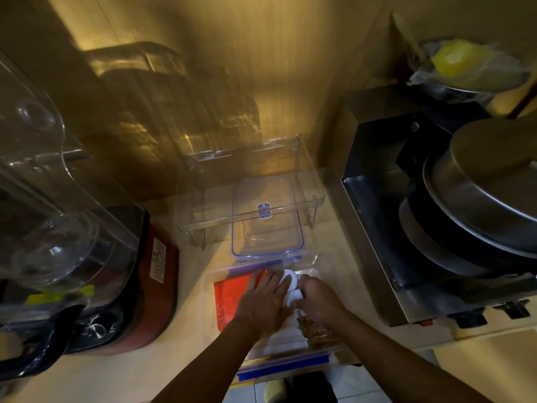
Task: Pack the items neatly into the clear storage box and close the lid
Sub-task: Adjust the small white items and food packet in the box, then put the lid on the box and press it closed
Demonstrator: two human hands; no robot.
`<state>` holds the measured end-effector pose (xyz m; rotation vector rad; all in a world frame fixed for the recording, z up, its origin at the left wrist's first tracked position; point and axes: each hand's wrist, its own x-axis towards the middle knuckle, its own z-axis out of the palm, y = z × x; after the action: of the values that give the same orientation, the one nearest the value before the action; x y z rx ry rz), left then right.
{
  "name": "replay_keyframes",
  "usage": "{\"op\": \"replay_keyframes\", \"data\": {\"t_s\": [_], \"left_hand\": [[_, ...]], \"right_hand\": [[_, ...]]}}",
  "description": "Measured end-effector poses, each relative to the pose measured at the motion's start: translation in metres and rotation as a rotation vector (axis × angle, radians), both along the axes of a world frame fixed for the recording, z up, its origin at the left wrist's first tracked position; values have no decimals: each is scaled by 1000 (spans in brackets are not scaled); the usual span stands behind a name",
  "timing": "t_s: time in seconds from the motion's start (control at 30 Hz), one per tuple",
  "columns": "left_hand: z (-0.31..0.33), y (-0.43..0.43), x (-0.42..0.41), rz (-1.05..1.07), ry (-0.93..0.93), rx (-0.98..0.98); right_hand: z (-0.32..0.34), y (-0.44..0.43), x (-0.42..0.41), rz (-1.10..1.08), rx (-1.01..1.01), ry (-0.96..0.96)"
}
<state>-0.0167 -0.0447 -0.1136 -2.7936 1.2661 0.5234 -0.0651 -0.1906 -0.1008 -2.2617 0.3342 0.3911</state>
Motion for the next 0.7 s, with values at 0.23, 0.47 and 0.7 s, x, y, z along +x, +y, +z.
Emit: {"op": "replay_keyframes", "data": {"t_s": [0.23, 0.47, 0.7], "left_hand": [[19, -1, 0, 29, 39, -127], [62, 15, 29, 555, -202, -781], [51, 17, 89, 812, 119, -132]], "right_hand": [[13, 1, 3, 73, -191, -106], [51, -17, 33, -290, -122, -329], [38, -41, 83, -246, -140, 63]]}}
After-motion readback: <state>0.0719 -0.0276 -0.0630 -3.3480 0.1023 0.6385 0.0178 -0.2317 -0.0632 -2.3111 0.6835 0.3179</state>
